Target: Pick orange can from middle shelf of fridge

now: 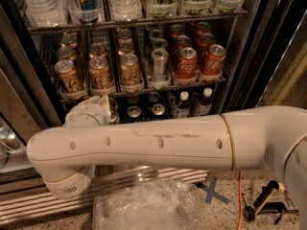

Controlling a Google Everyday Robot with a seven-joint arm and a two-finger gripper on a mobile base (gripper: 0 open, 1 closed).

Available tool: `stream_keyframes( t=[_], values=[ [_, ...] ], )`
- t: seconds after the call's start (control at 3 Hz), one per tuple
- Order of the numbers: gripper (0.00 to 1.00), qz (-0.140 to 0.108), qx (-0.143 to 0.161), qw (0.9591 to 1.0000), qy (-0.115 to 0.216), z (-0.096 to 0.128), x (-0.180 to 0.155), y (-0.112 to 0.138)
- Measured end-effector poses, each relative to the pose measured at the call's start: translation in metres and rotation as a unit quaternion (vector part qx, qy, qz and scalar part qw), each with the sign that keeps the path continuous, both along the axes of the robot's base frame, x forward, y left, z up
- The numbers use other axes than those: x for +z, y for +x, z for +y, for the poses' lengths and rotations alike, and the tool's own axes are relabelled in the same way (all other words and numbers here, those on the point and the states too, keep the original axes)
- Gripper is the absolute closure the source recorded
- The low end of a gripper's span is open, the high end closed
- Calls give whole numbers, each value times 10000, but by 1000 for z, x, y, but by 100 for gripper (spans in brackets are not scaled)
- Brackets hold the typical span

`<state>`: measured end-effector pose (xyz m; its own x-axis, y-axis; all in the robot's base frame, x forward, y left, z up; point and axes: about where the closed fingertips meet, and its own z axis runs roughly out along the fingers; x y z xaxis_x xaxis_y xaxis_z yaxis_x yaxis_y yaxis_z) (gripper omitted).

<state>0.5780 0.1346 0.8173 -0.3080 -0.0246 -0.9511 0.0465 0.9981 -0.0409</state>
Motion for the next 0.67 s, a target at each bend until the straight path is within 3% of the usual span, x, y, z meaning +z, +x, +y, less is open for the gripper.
stream_keyframes(
  t=[0.33, 0.67],
  values=[
    [81, 0, 0, 10000, 0, 0, 0, 0],
    [81, 0, 0, 10000, 0, 0, 0, 0]
  ],
)
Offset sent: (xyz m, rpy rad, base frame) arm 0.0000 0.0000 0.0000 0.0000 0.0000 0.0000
